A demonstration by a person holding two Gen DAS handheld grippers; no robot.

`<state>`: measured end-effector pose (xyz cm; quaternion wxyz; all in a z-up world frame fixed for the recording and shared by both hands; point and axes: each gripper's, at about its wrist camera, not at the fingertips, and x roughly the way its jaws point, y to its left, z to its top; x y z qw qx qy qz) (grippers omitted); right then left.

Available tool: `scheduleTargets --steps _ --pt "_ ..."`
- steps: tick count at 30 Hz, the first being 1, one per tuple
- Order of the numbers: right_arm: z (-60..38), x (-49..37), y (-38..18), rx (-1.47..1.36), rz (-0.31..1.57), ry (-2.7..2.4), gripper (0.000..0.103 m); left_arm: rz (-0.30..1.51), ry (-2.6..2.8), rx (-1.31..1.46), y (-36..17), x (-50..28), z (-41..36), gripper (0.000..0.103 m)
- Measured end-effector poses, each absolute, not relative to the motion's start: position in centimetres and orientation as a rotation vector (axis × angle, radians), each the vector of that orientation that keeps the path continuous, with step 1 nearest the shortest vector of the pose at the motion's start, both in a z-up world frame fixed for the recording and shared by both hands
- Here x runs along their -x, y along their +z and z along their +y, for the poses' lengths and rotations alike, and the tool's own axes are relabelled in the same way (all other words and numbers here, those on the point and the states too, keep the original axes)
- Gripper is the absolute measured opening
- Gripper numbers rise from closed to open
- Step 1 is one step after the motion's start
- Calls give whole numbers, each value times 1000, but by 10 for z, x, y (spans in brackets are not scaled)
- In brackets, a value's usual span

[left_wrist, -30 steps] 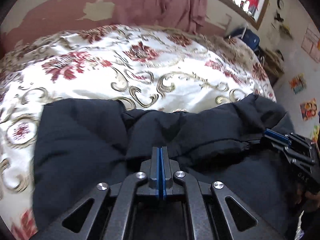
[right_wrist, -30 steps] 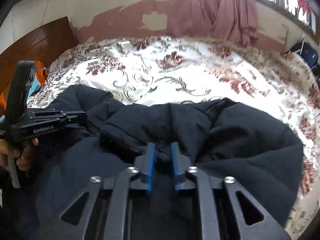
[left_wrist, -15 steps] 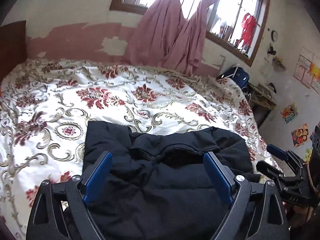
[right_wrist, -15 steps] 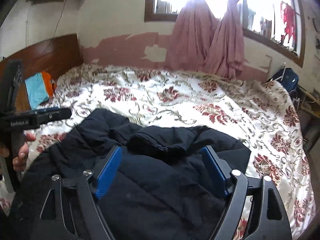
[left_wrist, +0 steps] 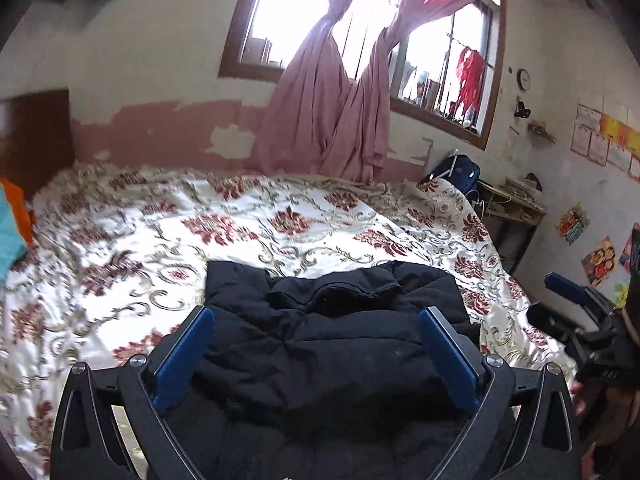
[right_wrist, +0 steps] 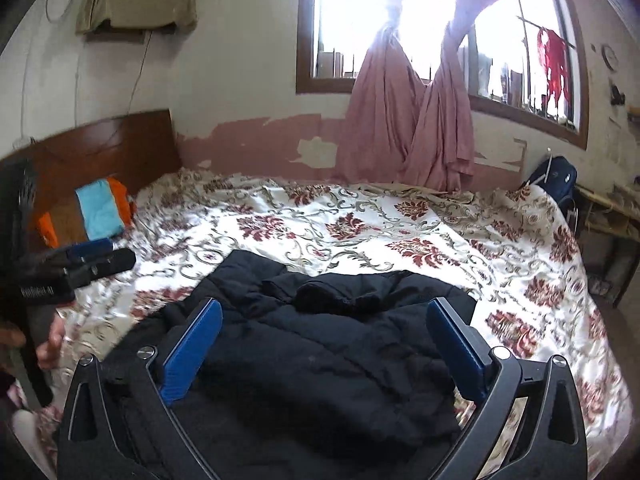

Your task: Fold large clothes

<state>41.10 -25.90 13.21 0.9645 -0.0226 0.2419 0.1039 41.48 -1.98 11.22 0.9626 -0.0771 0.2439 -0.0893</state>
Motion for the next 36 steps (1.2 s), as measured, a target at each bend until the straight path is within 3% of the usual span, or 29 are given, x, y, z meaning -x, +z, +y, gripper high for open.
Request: scheduleTargets --steps 36 --pt "-246 -206 110 26 353 232 100 302 -73 -16 95 -212 -18 102"
